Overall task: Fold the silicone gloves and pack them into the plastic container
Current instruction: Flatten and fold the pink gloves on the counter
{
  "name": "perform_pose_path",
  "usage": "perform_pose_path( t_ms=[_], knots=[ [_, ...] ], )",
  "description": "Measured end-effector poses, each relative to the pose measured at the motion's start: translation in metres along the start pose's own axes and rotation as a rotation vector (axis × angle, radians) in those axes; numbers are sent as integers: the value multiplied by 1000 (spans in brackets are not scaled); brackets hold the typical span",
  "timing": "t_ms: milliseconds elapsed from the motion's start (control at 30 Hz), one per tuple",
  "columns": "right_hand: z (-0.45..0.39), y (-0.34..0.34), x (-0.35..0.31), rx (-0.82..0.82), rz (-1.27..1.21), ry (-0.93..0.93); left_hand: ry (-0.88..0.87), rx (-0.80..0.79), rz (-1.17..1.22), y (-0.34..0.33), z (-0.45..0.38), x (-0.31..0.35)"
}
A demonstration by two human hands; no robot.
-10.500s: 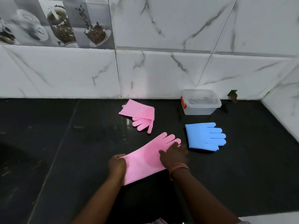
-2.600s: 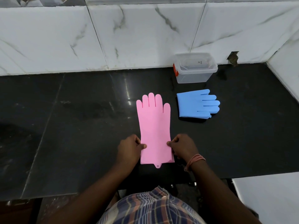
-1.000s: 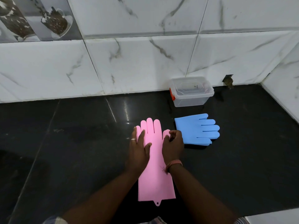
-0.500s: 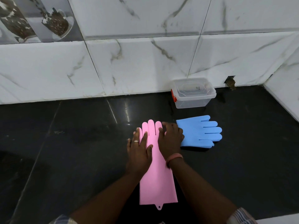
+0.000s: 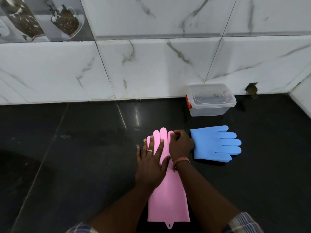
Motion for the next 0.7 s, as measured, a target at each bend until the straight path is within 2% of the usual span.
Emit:
perform_pose_path(
  t_ms=[133,233,333,433,500,600,700],
  knots=[
    [-3,1,-16,22,134,154,10,-32,8,1,0,1],
    [-8,-8,-26,-128,253,212,14,-44,15,1,-1,0],
    [-19,-17,-19,-198,209,135,21,-42,38,1,0,0],
    [-22,-18,-13,-138,76,42,19,-26,45,-1,0,-1],
    [-20,-19,-13,-121,85,43,23,-28,38,-2,0,-1],
    [-16,-17,-18,-139,158,144,27,-5,64,-1,1,-1],
    [-13,-17,-28,-183,216,351,53,68,160,1,3,0]
  ],
)
Point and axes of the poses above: each hand's wrist, its own z-axis away from the middle knuckle, its own y-axis out of the back of the hand, x = y × z, the point moved 1 cm from there along -z, towards the middle knuckle, and after that the axes turned 11 degrees about -z, right-handed, at the moved point
